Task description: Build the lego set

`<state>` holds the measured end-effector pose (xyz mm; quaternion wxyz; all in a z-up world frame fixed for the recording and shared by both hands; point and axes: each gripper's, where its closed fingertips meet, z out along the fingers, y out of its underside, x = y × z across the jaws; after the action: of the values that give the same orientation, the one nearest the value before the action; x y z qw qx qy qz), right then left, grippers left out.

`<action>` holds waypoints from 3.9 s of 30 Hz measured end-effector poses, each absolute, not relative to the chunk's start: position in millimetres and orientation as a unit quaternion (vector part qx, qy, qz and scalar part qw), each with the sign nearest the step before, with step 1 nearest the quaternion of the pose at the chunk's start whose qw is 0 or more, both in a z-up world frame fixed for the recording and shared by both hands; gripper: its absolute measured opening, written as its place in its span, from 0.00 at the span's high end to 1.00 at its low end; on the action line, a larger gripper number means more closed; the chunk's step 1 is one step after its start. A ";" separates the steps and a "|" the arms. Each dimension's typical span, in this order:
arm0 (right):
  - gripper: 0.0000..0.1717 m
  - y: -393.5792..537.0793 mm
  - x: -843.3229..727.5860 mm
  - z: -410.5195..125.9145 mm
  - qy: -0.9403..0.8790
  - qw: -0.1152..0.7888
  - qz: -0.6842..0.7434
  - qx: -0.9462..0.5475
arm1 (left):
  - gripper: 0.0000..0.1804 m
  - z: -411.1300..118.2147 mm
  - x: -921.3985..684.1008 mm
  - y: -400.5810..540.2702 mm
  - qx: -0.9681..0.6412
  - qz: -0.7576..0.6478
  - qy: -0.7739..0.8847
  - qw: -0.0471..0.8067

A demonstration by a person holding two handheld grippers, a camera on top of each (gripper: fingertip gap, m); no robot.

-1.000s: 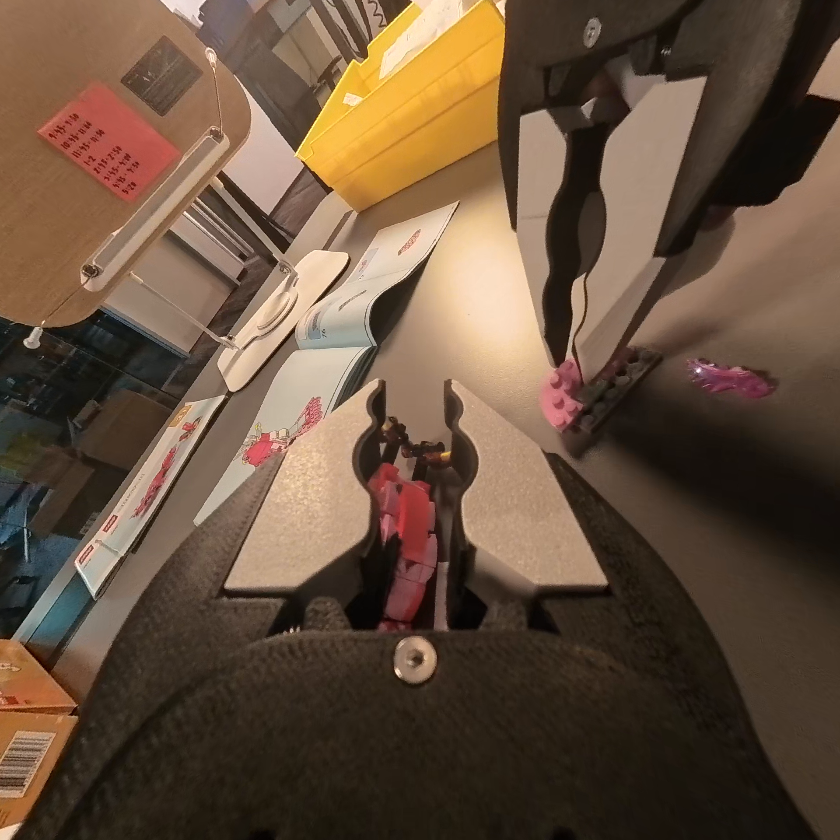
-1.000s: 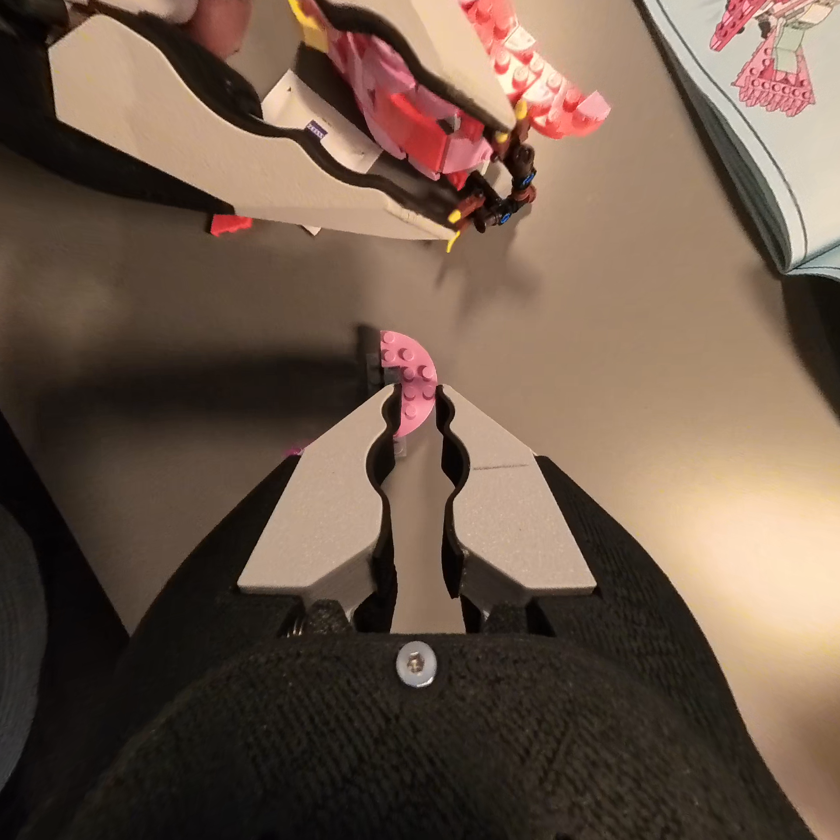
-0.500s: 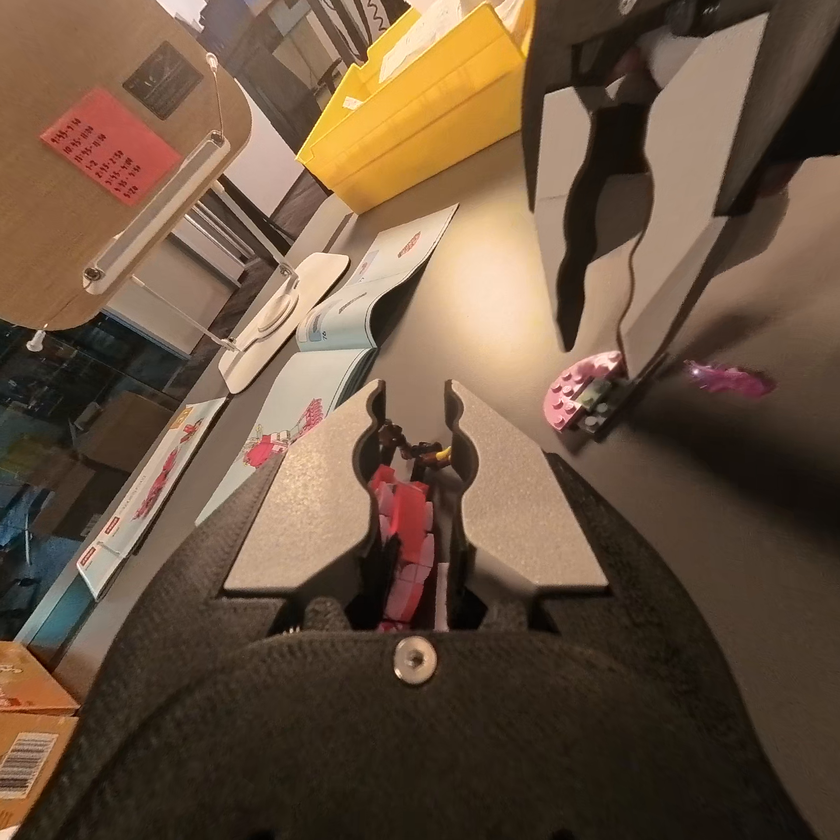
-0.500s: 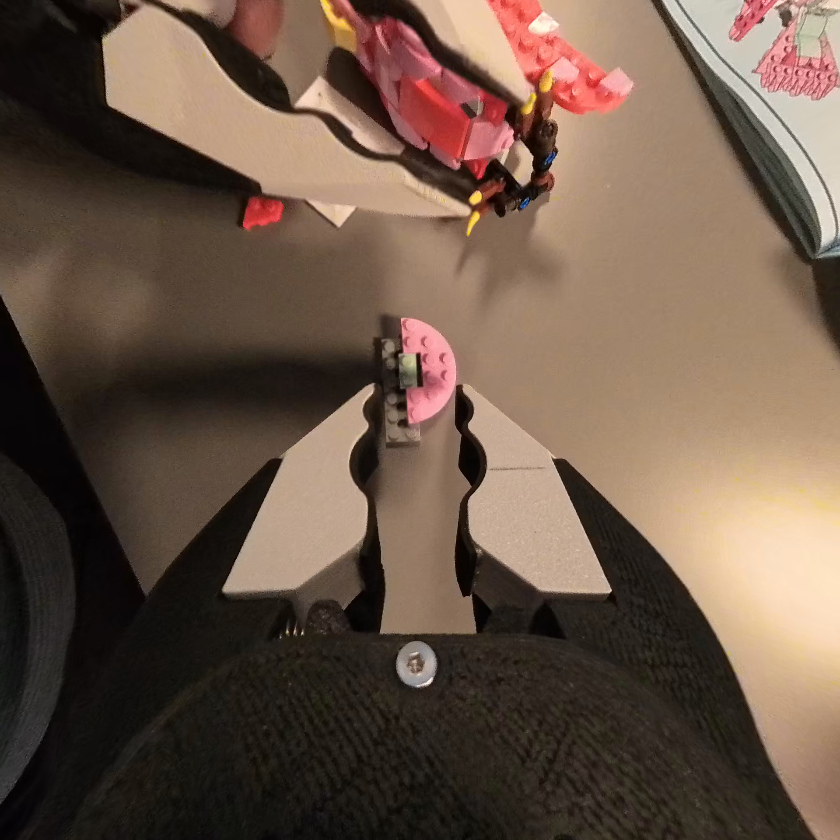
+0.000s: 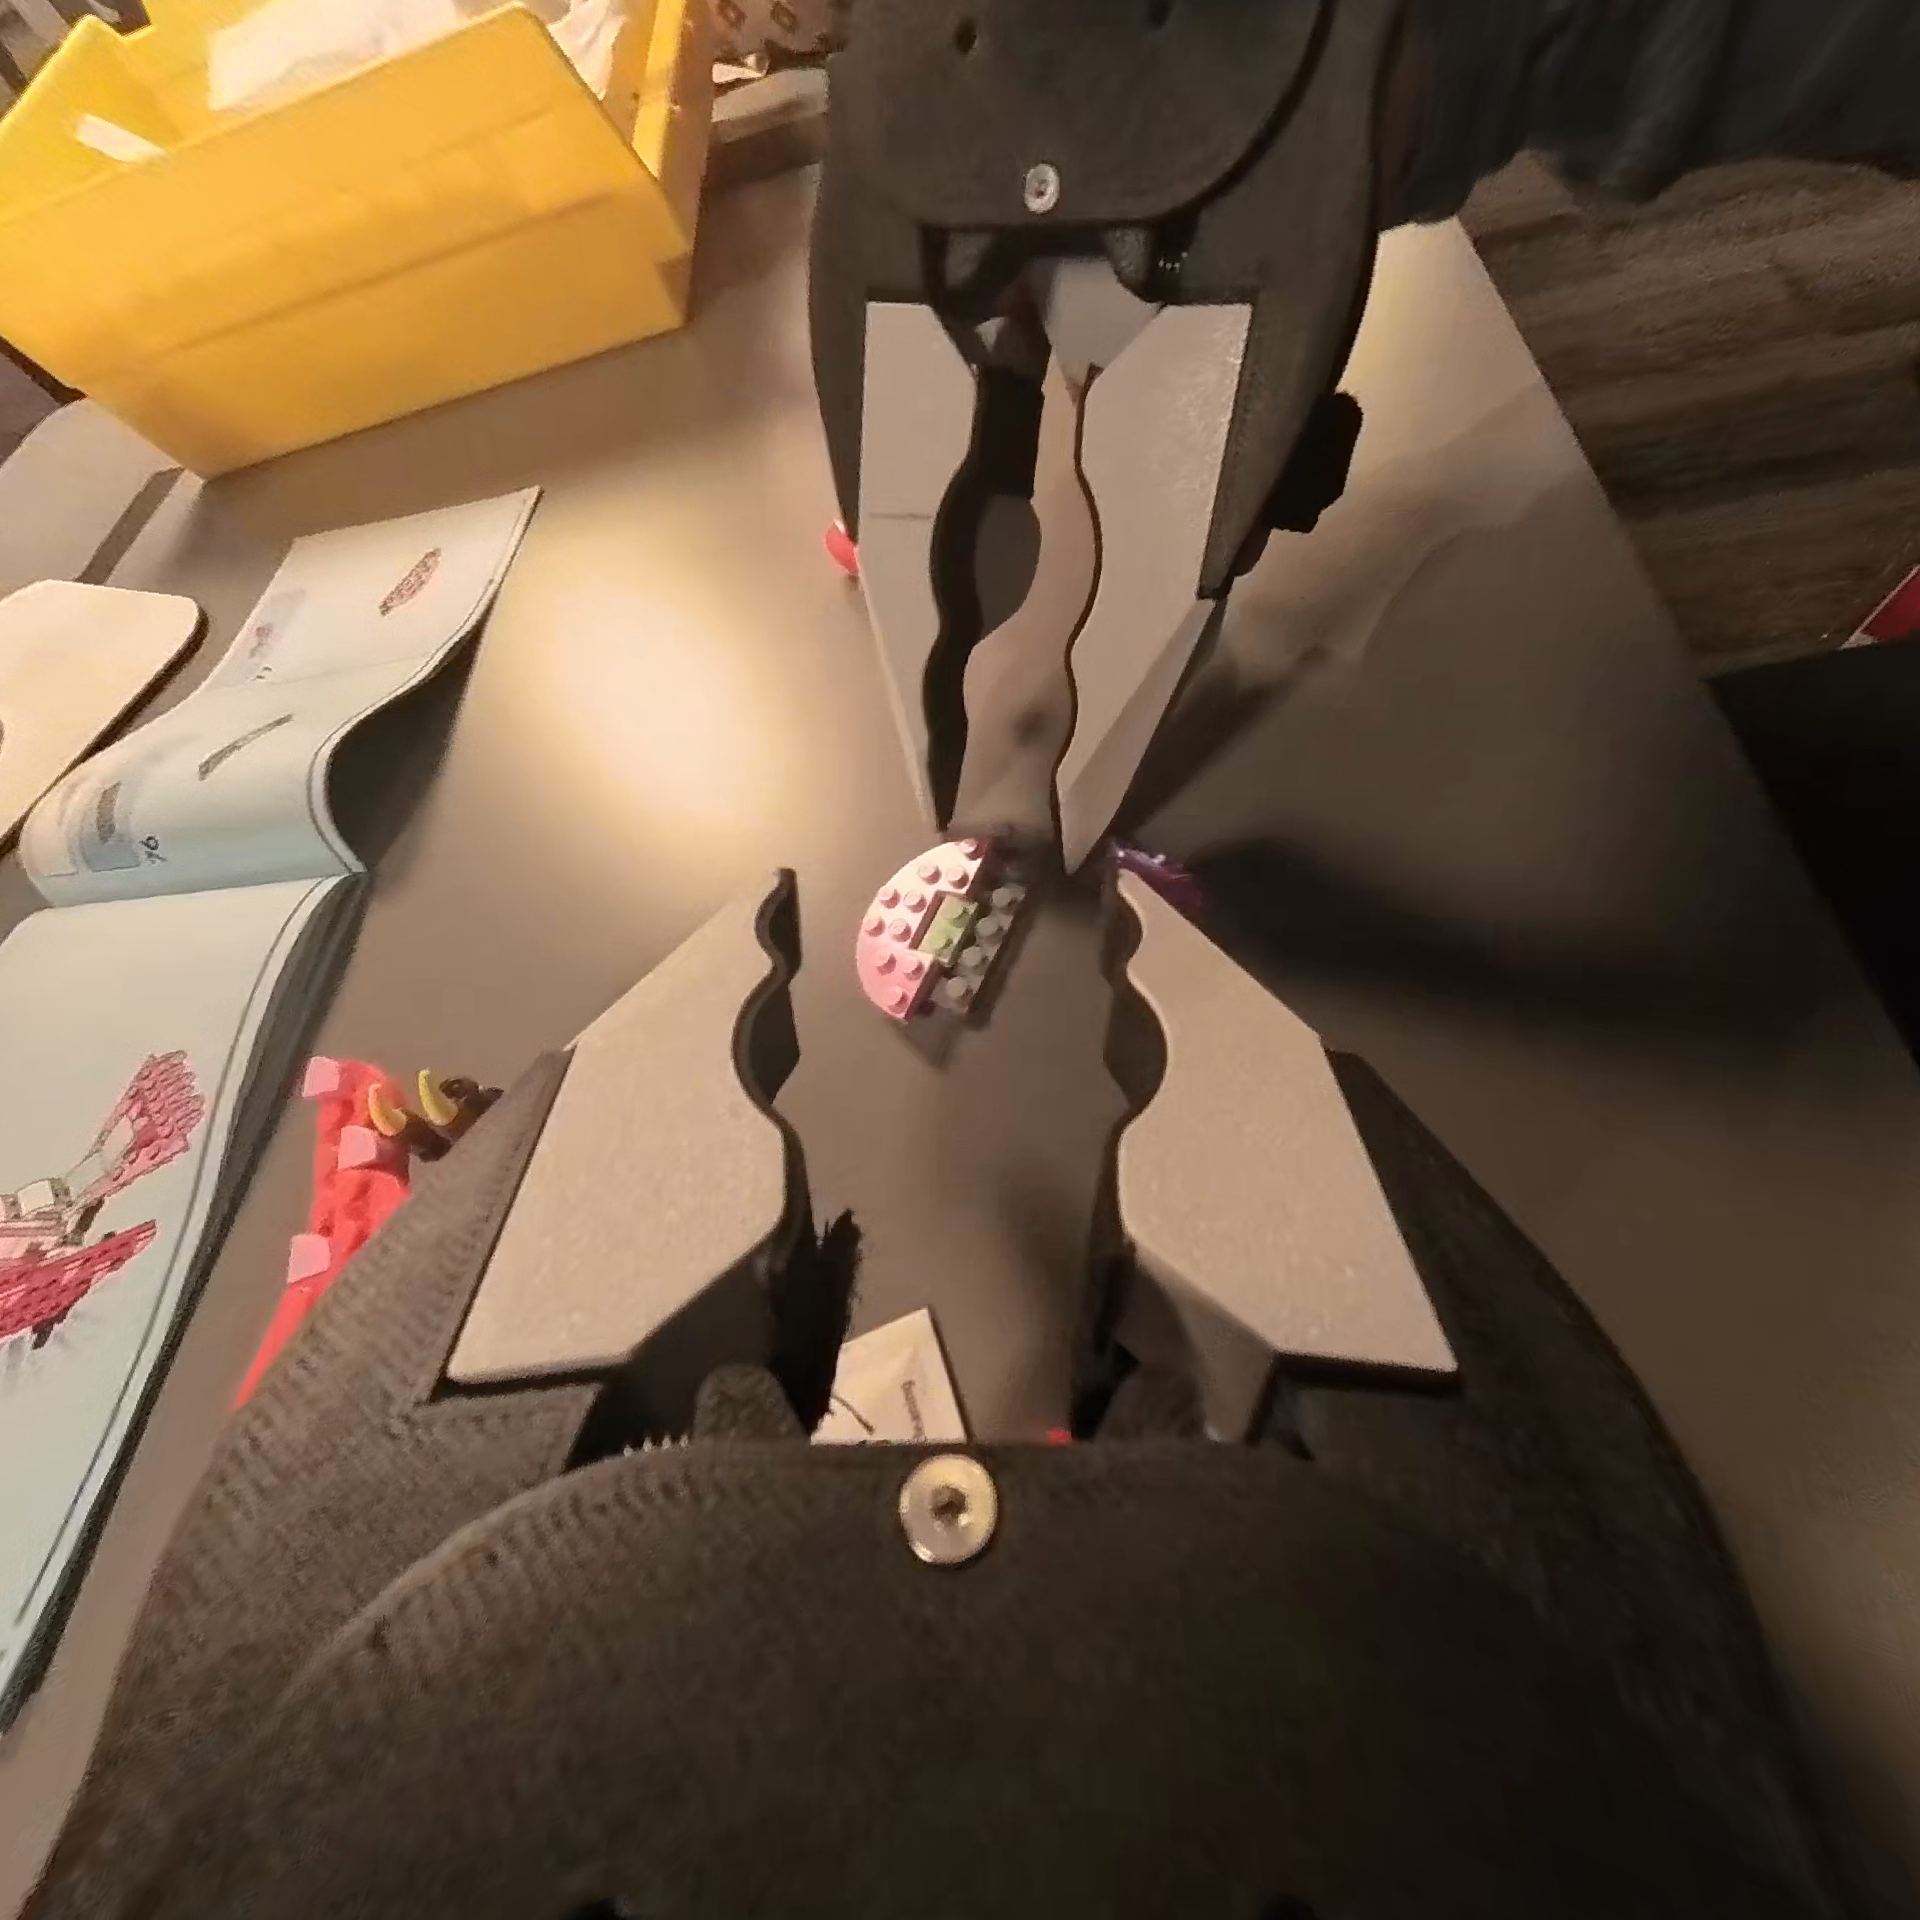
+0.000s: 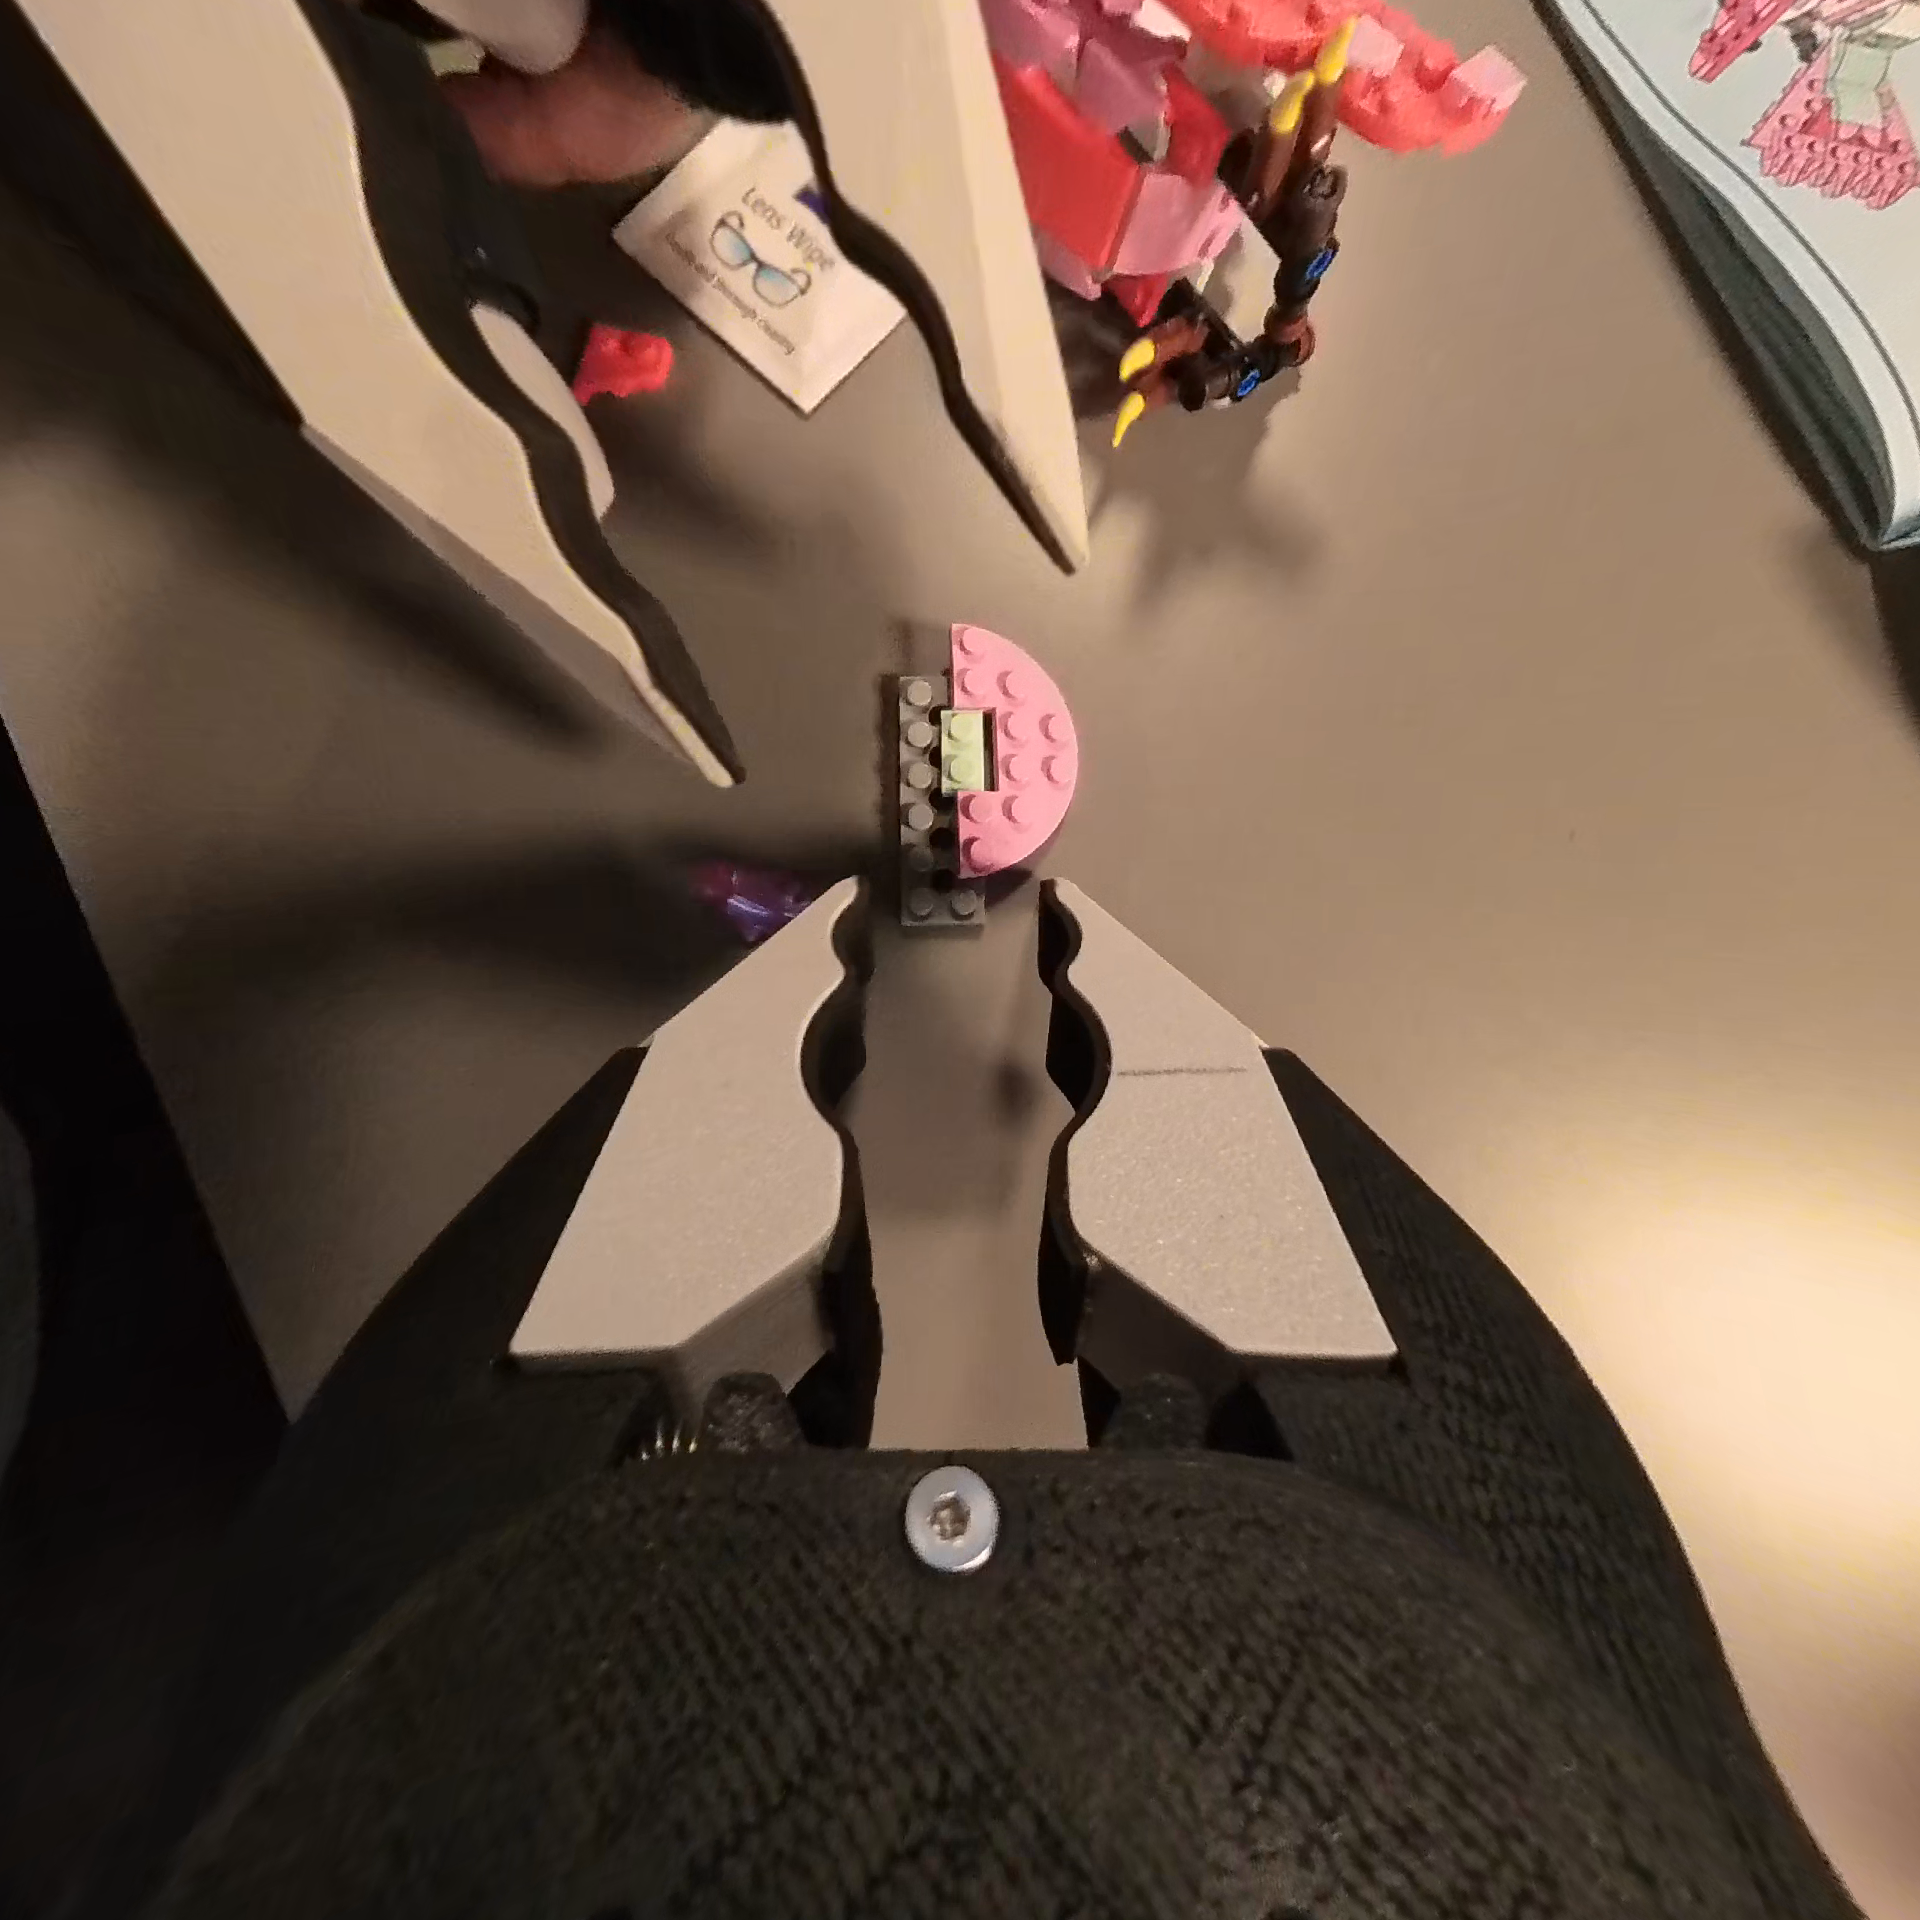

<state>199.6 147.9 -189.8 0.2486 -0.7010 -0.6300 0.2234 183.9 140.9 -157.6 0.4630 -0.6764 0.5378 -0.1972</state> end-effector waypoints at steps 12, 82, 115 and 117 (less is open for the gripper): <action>0.91 146.8 197.0 -189.9 -0.644 0.245 0.220 -0.690 | 0.69 -183.7 186.0 140.5 -0.697 -0.158 0.575 0.398; 0.93 155.4 198.5 -184.9 -0.504 0.188 0.393 -0.746 | 0.90 -188.1 178.0 161.2 -0.682 -0.064 0.643 0.342; 0.84 179.5 193.4 -179.0 -0.683 0.460 0.041 -0.566 | 0.95 -185.6 184.0 175.7 -0.593 0.069 0.662 0.453; 0.88 182.7 191.1 -181.1 -0.700 0.464 0.004 -0.543 | 0.95 -185.1 184.6 174.8 -0.592 0.066 0.658 0.460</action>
<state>191.1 182.7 -181.1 0.4644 -0.5427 -0.6998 0.0042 184.6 174.8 -185.1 0.4603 -0.5924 0.6579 0.0662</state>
